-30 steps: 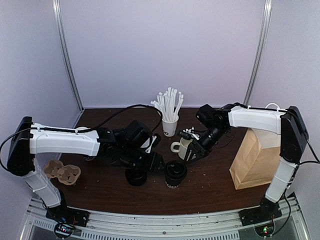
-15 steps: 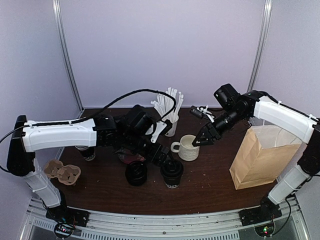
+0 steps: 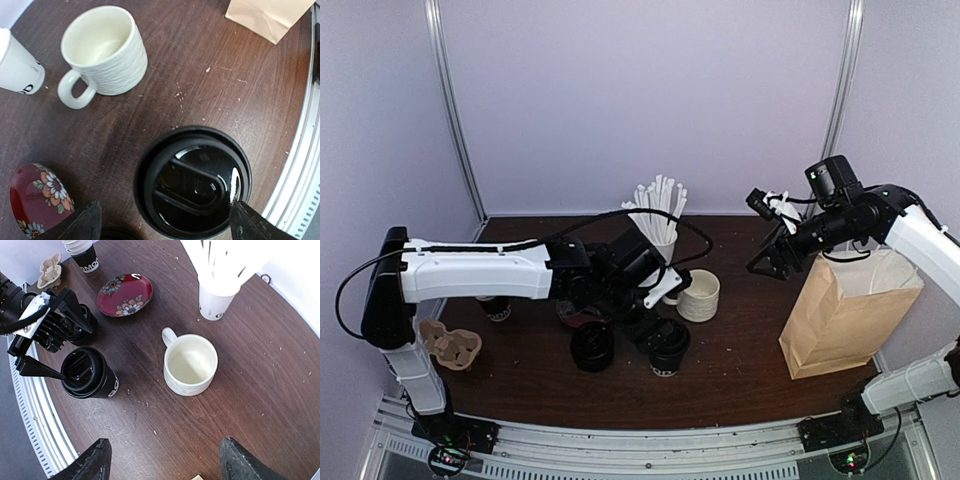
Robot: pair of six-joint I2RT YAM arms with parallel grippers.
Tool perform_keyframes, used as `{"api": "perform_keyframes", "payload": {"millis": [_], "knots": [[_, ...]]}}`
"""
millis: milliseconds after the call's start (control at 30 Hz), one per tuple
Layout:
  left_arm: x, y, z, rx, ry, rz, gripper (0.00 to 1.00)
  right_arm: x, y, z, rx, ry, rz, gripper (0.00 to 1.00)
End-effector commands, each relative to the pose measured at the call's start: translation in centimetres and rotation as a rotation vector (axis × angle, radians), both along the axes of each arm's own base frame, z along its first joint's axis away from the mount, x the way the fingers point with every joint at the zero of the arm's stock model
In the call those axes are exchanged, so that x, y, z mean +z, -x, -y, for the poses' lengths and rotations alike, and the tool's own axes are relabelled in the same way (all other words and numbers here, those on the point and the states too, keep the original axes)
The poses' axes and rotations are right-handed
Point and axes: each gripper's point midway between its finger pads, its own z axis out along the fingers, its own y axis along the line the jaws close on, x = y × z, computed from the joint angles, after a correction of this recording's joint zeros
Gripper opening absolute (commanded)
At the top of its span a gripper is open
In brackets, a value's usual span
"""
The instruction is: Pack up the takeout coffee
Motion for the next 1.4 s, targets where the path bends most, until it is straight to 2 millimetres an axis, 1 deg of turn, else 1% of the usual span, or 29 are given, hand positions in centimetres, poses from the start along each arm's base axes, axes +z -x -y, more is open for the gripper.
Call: {"api": "perform_keyframes", "payload": {"millis": [0,33,133,267,333,467,567,667,767,900,1033,1200,1367], "knots": [[0.0,0.4,1.4,-0.063,-0.009,-0.036,0.93,-0.5,-0.4,0.9,-0.021,0.023,0.027,0.78],[-0.2,0.8,1.7,-0.078,-0.002,-0.057,0.93,-0.5,-0.3,0.9,-0.02,0.022,0.026,0.78],[-0.5,0.9,2.4,-0.082,0.003,-0.083,0.93,-0.7,-0.3,0.8,-0.016,0.018,0.024,0.79],[-1.0,0.8,2.6,-0.07,-0.013,-0.098,0.91,-0.8,-0.1,0.7,-0.011,0.013,0.022,0.79],[-0.8,0.6,2.5,-0.059,-0.014,-0.094,0.91,-0.8,0.0,0.7,-0.009,0.01,0.021,0.79],[0.6,0.5,2.5,-0.049,0.018,-0.072,0.92,-0.9,0.1,0.7,-0.009,0.01,0.02,0.79],[2.4,0.0,2.3,-0.027,0.072,-0.027,0.94,-1.0,0.1,0.7,-0.008,0.009,0.019,0.8],[3.3,0.0,2.2,-0.026,0.104,-0.012,0.96,-1.0,0.1,0.7,-0.007,0.008,0.019,0.8],[2.7,0.2,2.1,-0.026,0.094,-0.026,0.97,-1.1,0.1,0.7,-0.006,0.007,0.015,0.8],[1.1,0.4,2.0,-0.02,0.06,-0.058,0.98,-1.0,0.1,0.6,-0.004,0.003,0.013,0.8],[0.2,0.9,2.3,-0.032,0.053,-0.088,0.97,-1.1,0.1,0.6,-0.004,0.004,0.012,0.81],[-0.8,0.7,2.4,-0.033,0.032,-0.093,0.98,-1.1,0.1,0.6,-0.004,0.003,0.012,0.81],[-1.9,1.1,2.8,-0.05,0.015,-0.121,0.96,-1.2,0.2,0.7,-0.004,0.003,0.01,0.81]]}}
